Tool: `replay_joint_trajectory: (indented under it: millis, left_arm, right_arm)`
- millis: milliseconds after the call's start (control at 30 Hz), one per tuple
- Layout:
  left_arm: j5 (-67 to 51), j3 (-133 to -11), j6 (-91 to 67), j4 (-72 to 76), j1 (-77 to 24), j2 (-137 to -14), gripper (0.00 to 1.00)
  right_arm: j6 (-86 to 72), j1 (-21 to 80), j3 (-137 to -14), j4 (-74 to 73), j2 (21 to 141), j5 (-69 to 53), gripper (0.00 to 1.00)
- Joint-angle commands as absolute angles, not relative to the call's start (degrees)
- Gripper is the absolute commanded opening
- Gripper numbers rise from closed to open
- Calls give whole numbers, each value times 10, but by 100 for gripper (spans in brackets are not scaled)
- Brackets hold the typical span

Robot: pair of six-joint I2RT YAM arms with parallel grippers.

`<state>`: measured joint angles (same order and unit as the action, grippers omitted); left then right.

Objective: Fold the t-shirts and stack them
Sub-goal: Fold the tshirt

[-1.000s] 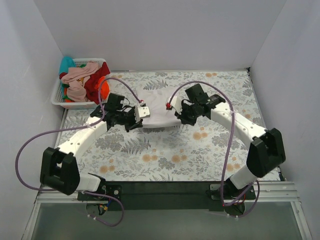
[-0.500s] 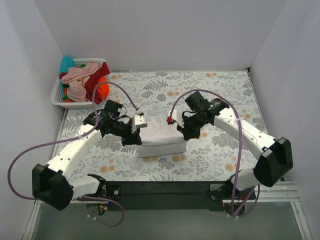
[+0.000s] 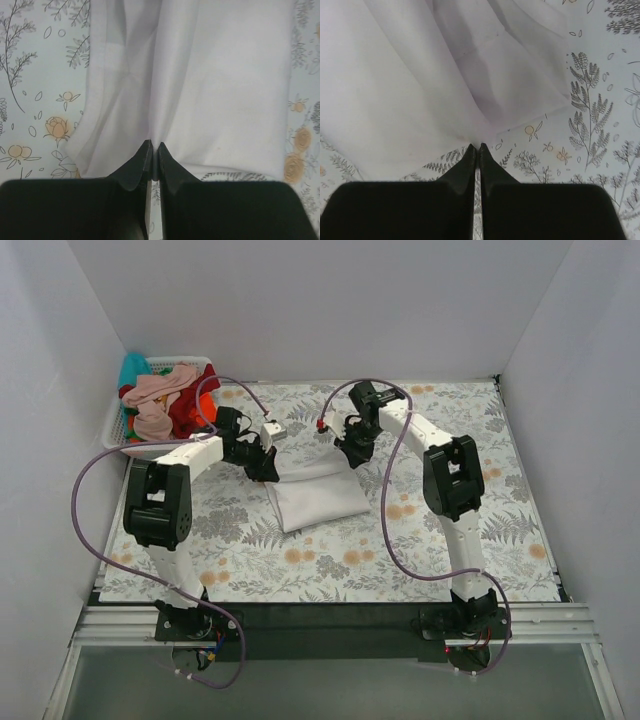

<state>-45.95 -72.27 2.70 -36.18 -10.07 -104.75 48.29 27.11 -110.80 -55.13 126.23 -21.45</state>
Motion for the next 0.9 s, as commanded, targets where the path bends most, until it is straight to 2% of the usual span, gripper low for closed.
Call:
replay_joint_trajectory:
  millis: [0,167,267,500,600,633,667,700,733,800,867]
  left_arm:
    - [-423,-721,4,-281,-84,-1063,0]
    - [-389,-698,-15,-250,-82,-1087,1]
    - [-395,-683,-11,-255,-83,-1071,1]
    - [-432,-593,51,-327,-113,-985,2]
    - [-464,-562,67,-365,-114,-942,3]
    - [-470,-558,69,-387,-115,-936,4]
    - [-472,-557,68,-397,-115,-927,7]
    - [-475,-558,67,-403,-115,-913,18]
    - [-474,-562,65,-409,-115,-904,25]
    - [-475,-572,62,-410,-115,-889,39]
    - [-490,-583,60,-403,-115,-868,42]
  right_arm:
    - [474,266,-1165,-560,1303,-201,1]
    - [433,266,-1157,-531,1318,-206,1]
    - [421,268,-1108,-532,1289,-218,2]
    - [405,294,-853,-523,1115,-265,4]
    - [379,299,-784,-526,1051,-306,14]
    - [374,298,-778,-527,1041,-316,28]
    - [369,296,-775,-529,1033,-321,35]
    - [360,288,-779,-530,1022,-323,41]
    - [355,281,-785,-530,1020,-332,54]
    - [339,256,-821,-533,1021,-354,56]
    - [316,244,-852,-533,1031,-394,54]
